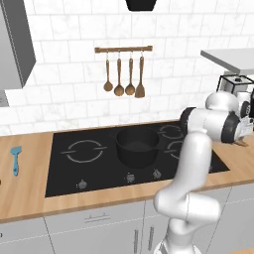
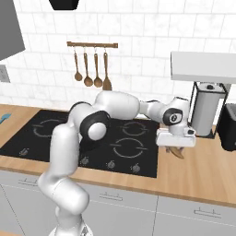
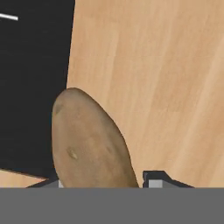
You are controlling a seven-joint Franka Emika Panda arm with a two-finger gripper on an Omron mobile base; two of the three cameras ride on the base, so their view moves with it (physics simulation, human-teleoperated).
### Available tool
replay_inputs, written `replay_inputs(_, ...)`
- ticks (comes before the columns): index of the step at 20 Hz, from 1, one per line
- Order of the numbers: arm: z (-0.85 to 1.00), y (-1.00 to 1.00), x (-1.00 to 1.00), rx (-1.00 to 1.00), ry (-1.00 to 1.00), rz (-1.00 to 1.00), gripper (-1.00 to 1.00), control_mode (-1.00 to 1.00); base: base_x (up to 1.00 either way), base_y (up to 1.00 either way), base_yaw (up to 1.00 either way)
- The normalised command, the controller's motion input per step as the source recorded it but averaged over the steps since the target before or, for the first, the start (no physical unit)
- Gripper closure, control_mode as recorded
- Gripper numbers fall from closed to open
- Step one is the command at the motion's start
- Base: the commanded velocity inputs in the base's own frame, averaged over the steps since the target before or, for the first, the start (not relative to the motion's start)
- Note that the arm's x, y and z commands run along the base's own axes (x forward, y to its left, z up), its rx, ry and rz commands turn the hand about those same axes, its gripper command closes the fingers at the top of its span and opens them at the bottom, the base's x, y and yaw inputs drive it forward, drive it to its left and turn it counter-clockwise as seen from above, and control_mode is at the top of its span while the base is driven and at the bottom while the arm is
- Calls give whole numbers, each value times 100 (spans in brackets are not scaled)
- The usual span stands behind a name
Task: Put the onion and sweet potato in the pot. Retrieve the spatula and lightly stir the vegetables in the pot.
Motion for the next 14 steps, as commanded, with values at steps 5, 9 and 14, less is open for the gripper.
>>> replay_inputs(5, 80, 100, -34, 0, -15, 0, 100, -100, 0, 0, 0)
replay_inputs(9, 77, 100, -37, 0, -16, 0, 100, -100, 0, 0, 0)
replay_inputs(14, 85, 100, -27, 0, -12, 0, 100, -100, 0, 0, 0)
